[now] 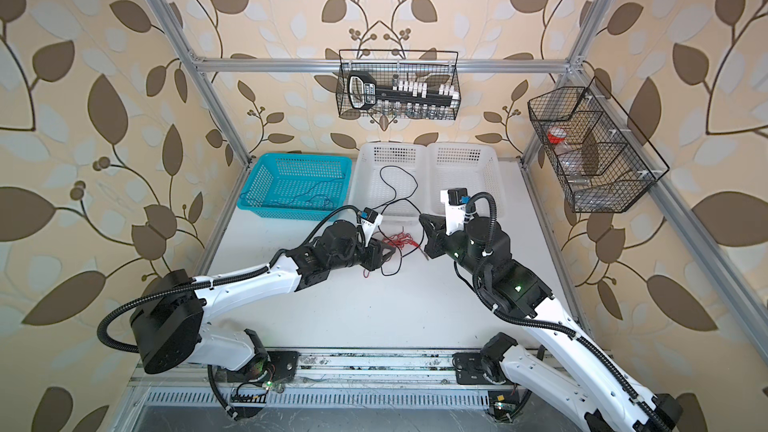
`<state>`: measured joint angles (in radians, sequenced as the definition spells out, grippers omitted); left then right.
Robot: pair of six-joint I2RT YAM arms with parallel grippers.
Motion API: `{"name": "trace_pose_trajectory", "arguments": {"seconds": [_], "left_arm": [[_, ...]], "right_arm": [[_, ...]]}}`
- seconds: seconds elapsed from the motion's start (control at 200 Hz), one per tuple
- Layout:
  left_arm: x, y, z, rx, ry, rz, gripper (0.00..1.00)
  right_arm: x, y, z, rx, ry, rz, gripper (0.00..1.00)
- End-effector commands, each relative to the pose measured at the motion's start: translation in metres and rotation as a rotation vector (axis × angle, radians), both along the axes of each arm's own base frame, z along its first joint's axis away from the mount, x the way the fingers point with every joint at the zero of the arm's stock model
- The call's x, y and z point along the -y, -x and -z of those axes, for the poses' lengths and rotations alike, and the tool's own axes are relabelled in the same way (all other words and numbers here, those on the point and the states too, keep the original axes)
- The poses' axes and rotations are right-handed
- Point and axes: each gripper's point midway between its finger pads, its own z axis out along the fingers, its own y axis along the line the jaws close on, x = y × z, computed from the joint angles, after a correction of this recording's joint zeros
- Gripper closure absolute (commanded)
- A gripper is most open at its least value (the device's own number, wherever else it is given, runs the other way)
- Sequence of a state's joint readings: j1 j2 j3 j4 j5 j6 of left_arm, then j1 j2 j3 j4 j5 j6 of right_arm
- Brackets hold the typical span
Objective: Untangle the cables
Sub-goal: 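Grasp the black wire with the left gripper beside the right gripper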
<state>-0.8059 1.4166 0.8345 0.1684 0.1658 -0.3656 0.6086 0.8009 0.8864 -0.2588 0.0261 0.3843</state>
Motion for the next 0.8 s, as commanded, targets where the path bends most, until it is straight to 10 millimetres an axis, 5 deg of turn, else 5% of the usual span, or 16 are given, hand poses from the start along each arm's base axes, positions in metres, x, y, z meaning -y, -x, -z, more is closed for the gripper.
{"name": "trace_pose_trajectory", "arguments": {"seconds": [0.0,0.12,0.195,0.275,0.595,0.7,0.795], "left_arm": [[0.011,-0.014,-0.040,0.094,0.060,-0.016,0.62],[0.016,-0.016,-0.055,0.119,0.083,-0.007,0.64],[0.019,-0.017,-0.061,0.125,0.097,-0.004,0.53],[0.022,-0.018,-0.066,0.129,0.119,0.002,0.52],[0.025,-0.022,-0.048,0.089,0.093,-0.009,0.82],[0.024,-0.020,-0.057,0.095,0.098,-0.004,1.00],[0.025,-0.020,-0.067,0.103,0.098,-0.002,1.00]], "right_arm": [[0.002,0.004,-0.023,0.048,-0.027,-0.004,1.00],[0.000,0.006,-0.029,0.061,-0.044,-0.019,1.00],[-0.002,0.007,-0.031,0.066,-0.052,-0.034,1.00],[-0.002,0.008,-0.034,0.072,-0.062,-0.042,1.00],[0.012,0.009,-0.047,0.113,-0.084,-0.011,1.00],[0.022,0.004,-0.043,0.114,-0.071,0.033,1.00],[0.027,-0.003,-0.030,0.087,-0.047,0.066,1.00]]}}
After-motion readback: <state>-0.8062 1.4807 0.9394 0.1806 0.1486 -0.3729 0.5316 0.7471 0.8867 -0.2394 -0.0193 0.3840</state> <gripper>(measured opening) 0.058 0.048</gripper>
